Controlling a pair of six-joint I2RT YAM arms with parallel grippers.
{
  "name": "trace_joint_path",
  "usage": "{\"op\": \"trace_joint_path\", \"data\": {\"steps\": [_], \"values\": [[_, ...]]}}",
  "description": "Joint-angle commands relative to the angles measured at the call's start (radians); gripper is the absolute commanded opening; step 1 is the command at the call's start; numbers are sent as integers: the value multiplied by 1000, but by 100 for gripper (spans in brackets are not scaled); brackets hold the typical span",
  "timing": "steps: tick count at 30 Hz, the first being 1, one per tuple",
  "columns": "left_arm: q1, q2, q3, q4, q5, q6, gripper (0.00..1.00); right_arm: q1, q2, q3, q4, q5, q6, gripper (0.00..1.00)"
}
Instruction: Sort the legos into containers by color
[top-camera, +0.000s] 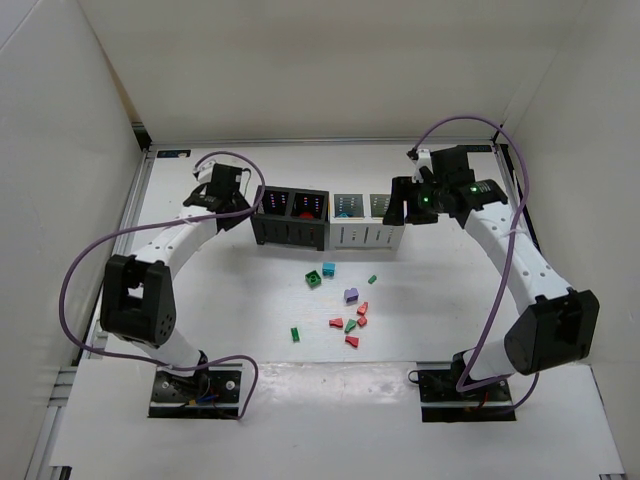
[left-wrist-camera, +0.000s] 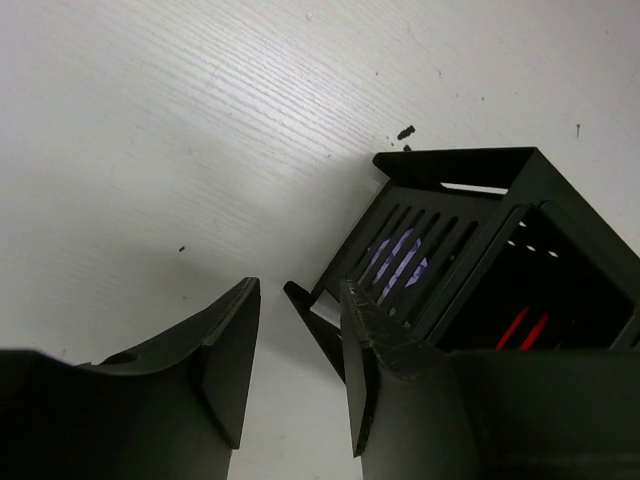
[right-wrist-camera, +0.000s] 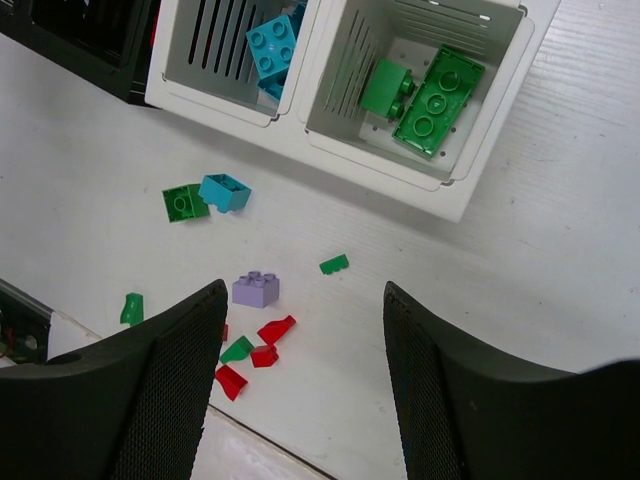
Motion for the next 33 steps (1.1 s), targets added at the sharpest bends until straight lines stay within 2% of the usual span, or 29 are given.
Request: {"op": "trace_joint_path", "data": {"steps": [1, 6, 11, 16, 17, 19, 20, 22, 23, 27, 33], "values": [[-44, -65, -25, -5, 28, -11, 48, -4, -34, -9, 30, -3, 5, 67], [-86, -80, -35, -16, 17, -8, 48, -2, -46, -26, 36, -2, 0, 67], [-98, -106, -40, -60, -62, -16, 48, 4, -63, -36, 38, 3, 3, 67], [-78, -164, -20, -132, -171, 0, 58, 24, -81, -55, 35, 21, 3, 67], [-71, -173, -19, -151, -178, 3, 67, 29, -87, -56, 33, 29, 1, 68], [-45, -222, -14, -166, -178, 20, 74, 44, -95, -67, 35, 46, -2, 68], [-40, -238, -19, -169, -178, 23, 83, 52, -95, -72, 35, 59, -5, 68], [-43, -293, -31, -177, -146, 49, 91, 93, -97, -79, 33, 91, -12, 68], [-48, -319, -41, -177, -133, 53, 100, 101, -95, -89, 35, 125, -24, 68], [-110, -380, -101, -226, -96, 66, 100, 228, -68, -108, 33, 240, -26, 74], [-184, -502, -215, -267, -34, 13, 100, 349, 27, -147, 52, 213, -41, 74]]}}
